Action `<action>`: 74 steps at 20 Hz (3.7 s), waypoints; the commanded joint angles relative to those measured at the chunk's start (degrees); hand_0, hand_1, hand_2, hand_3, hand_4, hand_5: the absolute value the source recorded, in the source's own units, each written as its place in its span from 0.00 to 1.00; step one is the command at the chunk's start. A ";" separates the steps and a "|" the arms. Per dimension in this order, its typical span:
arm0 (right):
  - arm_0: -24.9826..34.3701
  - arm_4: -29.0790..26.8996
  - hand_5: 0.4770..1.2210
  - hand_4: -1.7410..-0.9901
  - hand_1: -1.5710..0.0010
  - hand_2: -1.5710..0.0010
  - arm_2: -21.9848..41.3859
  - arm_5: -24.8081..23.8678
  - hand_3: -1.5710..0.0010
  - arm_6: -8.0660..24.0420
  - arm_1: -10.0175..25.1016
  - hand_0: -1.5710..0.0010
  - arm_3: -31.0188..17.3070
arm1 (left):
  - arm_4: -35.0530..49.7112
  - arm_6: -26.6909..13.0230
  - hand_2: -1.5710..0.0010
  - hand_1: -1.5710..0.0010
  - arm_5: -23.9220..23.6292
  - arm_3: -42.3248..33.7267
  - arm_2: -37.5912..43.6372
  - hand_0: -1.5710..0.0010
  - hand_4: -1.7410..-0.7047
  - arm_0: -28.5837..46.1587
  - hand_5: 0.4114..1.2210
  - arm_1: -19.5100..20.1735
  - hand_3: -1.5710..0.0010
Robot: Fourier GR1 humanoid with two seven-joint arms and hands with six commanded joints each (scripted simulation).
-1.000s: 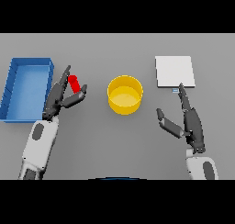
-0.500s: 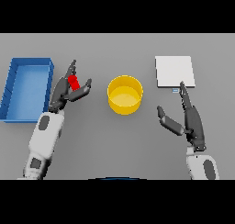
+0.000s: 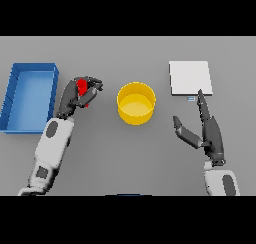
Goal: Pick up the red beaker and tilt it to pour out 1 green nut into yellow bowl. Pick up the yellow bowl and place it on the metallic measuring scale.
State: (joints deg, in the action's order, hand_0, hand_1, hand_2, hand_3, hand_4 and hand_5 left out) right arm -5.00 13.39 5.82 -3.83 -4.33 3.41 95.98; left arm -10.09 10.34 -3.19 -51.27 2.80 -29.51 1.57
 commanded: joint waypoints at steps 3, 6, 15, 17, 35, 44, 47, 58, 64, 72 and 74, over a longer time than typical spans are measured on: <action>-0.04 0.12 0.22 0.64 1.00 1.00 0.21 -0.18 1.00 0.25 -0.32 1.00 0.59 | 0.09 -0.75 0.09 0.09 -0.85 -0.51 0.18 0.10 0.18 0.40 0.92 -0.75 0.12; -0.13 -0.08 0.23 0.64 1.00 1.00 0.16 0.06 1.00 -0.20 -0.07 1.00 0.84 | 2.34 -0.17 0.05 0.05 -2.15 -2.62 0.57 0.05 0.09 0.91 0.89 -1.88 0.06; 0.29 1.35 0.25 0.65 1.00 1.00 0.35 -0.45 1.00 -1.16 0.49 1.00 0.09 | -2.68 -8.44 0.01 0.01 -2.18 -13.93 -7.71 0.01 0.01 0.15 0.88 3.70 0.01; -0.05 1.75 0.26 0.65 1.00 1.00 0.49 -0.49 1.00 -1.16 0.72 1.00 0.91 | -5.66 -11.99 0.00 0.00 -0.84 -14.89 -10.90 0.00 0.01 -1.47 0.88 5.89 0.01; -1.16 1.66 0.31 0.61 1.00 1.00 1.20 0.10 1.00 0.56 0.13 1.00 2.12 | -32.65 -22.37 0.00 0.00 4.62 -4.67 -36.41 0.00 0.05 -19.68 0.97 15.08 0.00; -0.97 -1.61 0.24 0.60 1.00 1.00 0.13 0.40 1.00 -0.37 -1.62 1.00 1.22 | -41.37 -16.10 0.00 0.00 15.30 -0.44 -50.67 0.00 0.02 -29.99 1.00 15.92 0.10; -1.19 -1.92 0.22 0.60 1.00 1.00 -0.20 0.62 1.00 -0.74 -1.43 1.00 0.62 | -44.47 -15.61 0.00 0.00 17.40 1.38 -55.38 0.00 0.01 -32.27 1.00 15.42 0.05; -1.49 0.57 0.15 0.64 1.00 1.00 0.18 -1.43 1.00 -0.34 -1.71 1.00 0.49 | -51.86 -11.01 0.00 0.00 19.48 8.06 -68.26 0.00 0.00 -41.77 1.00 13.37 0.00; -1.22 2.43 0.15 0.71 1.00 1.00 0.69 -2.54 1.00 0.26 -1.82 1.00 0.26 | -54.55 -7.70 0.00 0.00 20.04 10.98 -74.75 0.00 0.01 -45.52 1.00 11.84 0.00; -0.97 3.16 0.15 0.71 1.00 1.00 0.89 -3.09 1.00 -1.21 -1.91 1.00 -0.27 | -53.60 -3.75 0.00 0.00 17.66 14.45 -76.24 0.00 0.01 -53.47 1.00 13.13 0.00; -0.69 3.32 0.15 0.72 1.00 1.00 0.72 -3.46 1.00 -1.58 -1.85 1.00 -0.35 | -52.36 -3.58 0.11 0.00 16.23 15.76 -74.80 0.00 0.06 -56.08 1.00 14.85 0.04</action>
State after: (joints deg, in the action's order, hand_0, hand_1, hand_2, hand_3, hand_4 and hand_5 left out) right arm -5.68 16.71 6.53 -7.30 -5.89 1.56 95.63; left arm -62.37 6.65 13.10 -35.49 -71.99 -85.67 16.50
